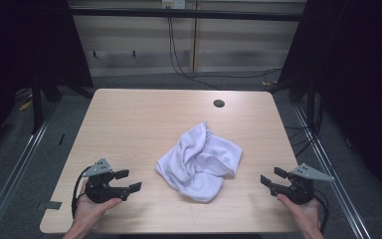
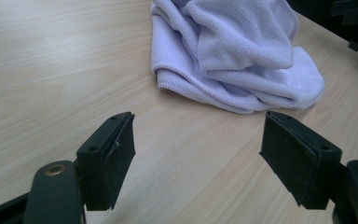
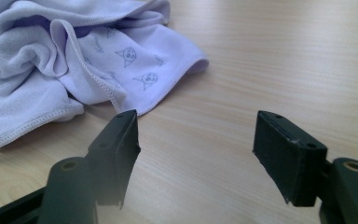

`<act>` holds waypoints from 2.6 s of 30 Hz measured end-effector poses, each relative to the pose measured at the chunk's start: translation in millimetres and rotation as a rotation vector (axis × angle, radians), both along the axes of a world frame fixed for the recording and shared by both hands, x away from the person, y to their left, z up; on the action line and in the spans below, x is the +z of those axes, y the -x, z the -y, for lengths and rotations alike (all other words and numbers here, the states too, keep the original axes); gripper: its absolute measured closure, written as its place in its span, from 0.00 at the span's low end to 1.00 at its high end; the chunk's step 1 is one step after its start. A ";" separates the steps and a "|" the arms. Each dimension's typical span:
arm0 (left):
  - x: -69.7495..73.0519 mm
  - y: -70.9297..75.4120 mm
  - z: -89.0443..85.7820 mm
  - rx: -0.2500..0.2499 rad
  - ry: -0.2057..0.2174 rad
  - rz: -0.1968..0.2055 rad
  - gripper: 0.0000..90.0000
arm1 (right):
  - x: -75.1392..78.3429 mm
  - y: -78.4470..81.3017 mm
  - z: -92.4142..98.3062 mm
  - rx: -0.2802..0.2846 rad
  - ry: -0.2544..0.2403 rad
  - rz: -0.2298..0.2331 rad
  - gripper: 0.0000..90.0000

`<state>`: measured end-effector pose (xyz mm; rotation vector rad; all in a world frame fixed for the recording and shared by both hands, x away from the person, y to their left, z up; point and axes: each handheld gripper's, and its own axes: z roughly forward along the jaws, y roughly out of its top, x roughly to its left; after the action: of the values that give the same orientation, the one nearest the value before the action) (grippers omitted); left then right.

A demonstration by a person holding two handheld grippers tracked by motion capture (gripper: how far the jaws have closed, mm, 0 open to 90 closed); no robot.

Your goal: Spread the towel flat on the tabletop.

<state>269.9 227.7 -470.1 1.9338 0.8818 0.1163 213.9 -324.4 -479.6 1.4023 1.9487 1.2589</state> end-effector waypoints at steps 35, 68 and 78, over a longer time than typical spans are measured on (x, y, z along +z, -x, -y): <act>-17.9 -47.0 100.8 -0.280 -0.115 -0.034 0.88 | 2.2 0.7 -43.8 0.226 0.026 -0.102 0.41; -13.3 -51.9 76.7 -0.211 -0.021 -0.098 0.56 | -0.7 -79.2 -177.0 0.509 0.007 -0.158 0.46; -9.6 -52.4 69.2 -0.207 -0.018 -0.080 0.93 | -17.5 -74.6 -186.8 0.523 0.088 -0.208 0.85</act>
<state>322.3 158.5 -479.7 2.0464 0.7287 -0.0765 288.5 -137.5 -497.0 1.0467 2.5953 1.2526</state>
